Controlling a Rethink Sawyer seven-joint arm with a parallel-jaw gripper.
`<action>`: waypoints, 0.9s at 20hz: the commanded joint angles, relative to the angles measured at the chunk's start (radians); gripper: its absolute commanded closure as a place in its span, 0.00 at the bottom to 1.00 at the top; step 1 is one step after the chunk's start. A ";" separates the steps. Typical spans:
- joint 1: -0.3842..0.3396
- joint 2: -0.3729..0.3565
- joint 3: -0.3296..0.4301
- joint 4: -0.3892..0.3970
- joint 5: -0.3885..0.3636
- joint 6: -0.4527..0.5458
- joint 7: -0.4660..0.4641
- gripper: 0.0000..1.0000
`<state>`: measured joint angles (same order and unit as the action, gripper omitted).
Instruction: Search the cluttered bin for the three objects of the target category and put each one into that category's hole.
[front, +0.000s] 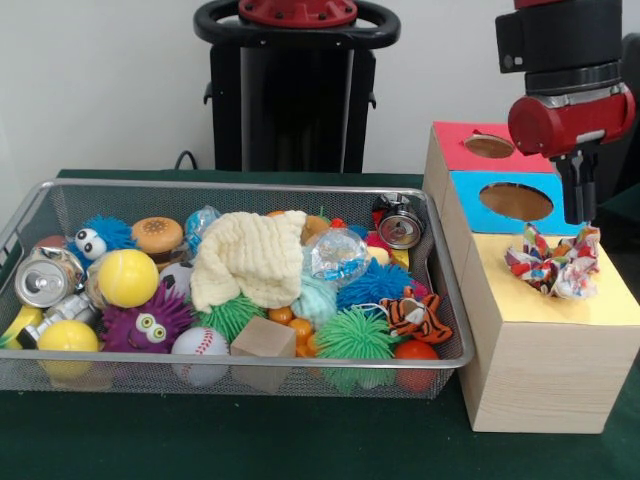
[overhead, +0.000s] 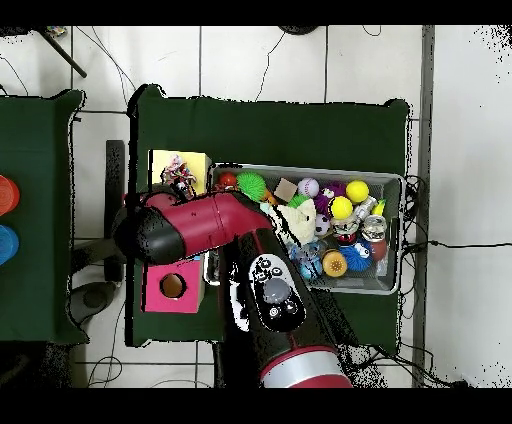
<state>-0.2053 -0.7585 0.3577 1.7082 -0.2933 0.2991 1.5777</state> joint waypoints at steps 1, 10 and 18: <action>-0.061 -0.032 0.082 0.053 -0.143 -0.069 -0.066 1.00; -0.096 -0.053 0.134 0.070 -0.180 -0.050 -0.032 1.00; -0.085 -0.034 0.121 0.031 -0.207 -0.042 -0.001 1.00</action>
<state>-0.2786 -0.8082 0.4259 1.7118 -0.4410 0.2755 1.5777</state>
